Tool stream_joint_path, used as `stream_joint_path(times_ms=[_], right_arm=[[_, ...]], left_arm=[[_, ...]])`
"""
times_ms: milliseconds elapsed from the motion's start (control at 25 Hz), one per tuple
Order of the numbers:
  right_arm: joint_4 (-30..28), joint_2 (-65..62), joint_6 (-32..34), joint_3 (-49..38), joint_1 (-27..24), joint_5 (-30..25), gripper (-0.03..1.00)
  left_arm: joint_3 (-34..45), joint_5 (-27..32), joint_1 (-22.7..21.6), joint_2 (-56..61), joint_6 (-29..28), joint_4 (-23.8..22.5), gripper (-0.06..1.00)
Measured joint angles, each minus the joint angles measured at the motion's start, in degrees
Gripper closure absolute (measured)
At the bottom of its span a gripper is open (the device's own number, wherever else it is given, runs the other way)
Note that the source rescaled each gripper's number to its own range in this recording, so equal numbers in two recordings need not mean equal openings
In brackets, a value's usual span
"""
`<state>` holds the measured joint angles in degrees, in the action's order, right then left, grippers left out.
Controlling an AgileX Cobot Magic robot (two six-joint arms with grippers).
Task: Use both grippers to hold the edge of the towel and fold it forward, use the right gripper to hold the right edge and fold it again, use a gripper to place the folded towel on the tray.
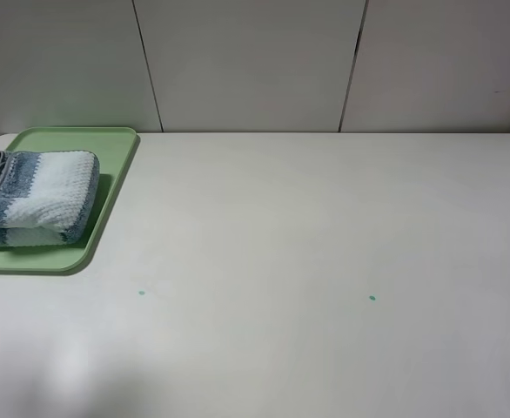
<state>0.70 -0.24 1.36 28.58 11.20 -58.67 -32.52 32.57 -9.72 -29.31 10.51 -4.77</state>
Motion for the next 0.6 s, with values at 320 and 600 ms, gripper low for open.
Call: stream_joint_path(times_ms=[320, 600], right_arm=[[0.0, 0.0, 0.0, 0.0, 0.0, 0.0, -0.03], [0.0, 0.0, 0.0, 0.0, 0.0, 0.0, -0.03]], left_arm=[[1.2, 12.7, 1.7, 14.4, -0.1, 4.8, -0.05], [1.4, 22.5, 9.2, 18.6, -3.4, 5.7, -0.05]])
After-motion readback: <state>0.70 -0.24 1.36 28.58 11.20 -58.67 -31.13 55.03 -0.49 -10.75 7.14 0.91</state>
